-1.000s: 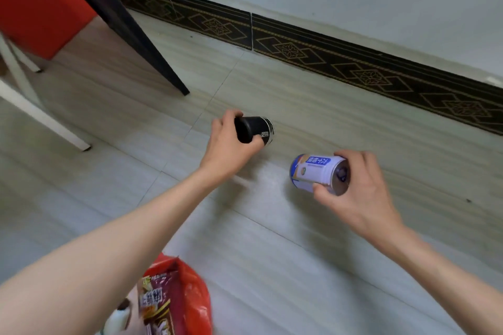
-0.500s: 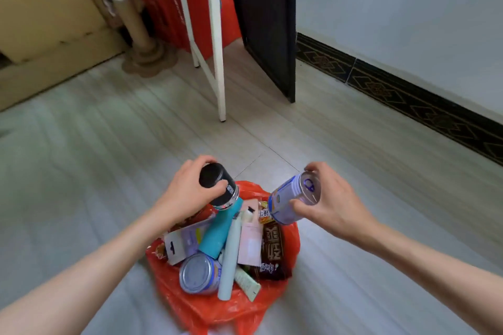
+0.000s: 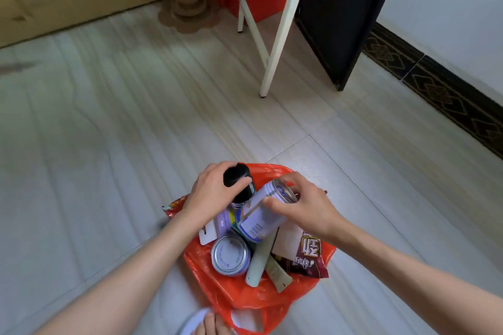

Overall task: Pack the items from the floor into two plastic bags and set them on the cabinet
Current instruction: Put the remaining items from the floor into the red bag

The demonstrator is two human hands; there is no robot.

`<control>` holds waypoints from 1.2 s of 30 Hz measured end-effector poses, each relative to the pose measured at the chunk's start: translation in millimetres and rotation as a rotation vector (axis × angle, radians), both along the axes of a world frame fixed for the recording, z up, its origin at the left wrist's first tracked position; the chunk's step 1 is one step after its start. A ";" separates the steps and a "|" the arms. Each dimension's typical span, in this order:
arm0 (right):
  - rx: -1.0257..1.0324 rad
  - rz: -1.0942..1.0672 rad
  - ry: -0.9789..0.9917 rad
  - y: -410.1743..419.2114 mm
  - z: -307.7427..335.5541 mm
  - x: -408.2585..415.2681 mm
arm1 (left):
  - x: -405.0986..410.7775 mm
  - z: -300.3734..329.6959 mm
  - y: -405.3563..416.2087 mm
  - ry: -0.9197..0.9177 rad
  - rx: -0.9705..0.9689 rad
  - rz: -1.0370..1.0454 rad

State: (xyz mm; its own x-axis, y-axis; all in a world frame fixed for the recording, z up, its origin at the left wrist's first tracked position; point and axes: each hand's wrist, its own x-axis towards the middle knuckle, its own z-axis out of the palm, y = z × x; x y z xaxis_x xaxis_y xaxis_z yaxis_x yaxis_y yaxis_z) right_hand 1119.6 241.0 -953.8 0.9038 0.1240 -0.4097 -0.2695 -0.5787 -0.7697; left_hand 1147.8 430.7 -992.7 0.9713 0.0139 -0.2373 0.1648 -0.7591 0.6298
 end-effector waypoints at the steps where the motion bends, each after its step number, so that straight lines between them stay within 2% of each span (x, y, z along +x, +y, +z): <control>1: 0.007 0.000 0.005 4.2 -2.0 1.2 | 2.4 -1.3 2.7 0.005 -0.005 -0.021; 4: 0.038 -0.013 0.002 15.3 -4.5 5.0 | 10.6 -4.1 11.2 0.042 0.068 -0.092; 7: 0.009 0.031 -0.047 25.2 -5.5 8.6 | 21.7 -5.0 13.4 0.181 0.126 -0.079; 9: -0.051 0.063 -0.064 29.6 -8.4 11.1 | 32.0 -7.0 13.0 0.296 0.078 -0.080; 13: -0.226 0.132 -0.109 30.3 -21.3 8.9 | 46.3 -7.9 14.1 0.512 -0.160 0.028; 18: -0.247 0.150 -0.294 29.0 -27.9 -0.3 | 64.0 -5.4 32.8 0.769 -0.273 -0.017; 21: -0.176 0.147 -0.273 31.9 -30.5 -5.6 | 71.8 -7.9 35.6 0.786 -0.272 -0.092; 25: -0.079 0.212 -0.204 30.5 -35.3 -8.3 | 78.0 -21.5 35.2 0.815 -0.332 0.008; 28: -0.069 0.252 -0.171 25.1 -36.9 -7.5 | 79.4 -25.2 28.4 0.774 -0.298 0.046; 31: -0.092 0.246 -0.176 20.8 -36.7 -11.8 | 81.3 -24.2 20.8 0.669 -0.242 0.027; 36: -0.168 0.191 -0.293 25.4 -35.3 -19.8 | 84.1 2.0 27.1 0.344 -0.273 0.030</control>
State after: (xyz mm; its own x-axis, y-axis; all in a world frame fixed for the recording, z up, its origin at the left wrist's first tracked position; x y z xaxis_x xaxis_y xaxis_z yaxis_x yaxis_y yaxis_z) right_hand 1099.8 266.4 -989.0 0.9526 0.2548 -0.1664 0.0729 -0.7220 -0.6881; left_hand 1231.9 457.9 -990.7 0.8355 -0.0673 -0.5454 0.4188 -0.5645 0.7113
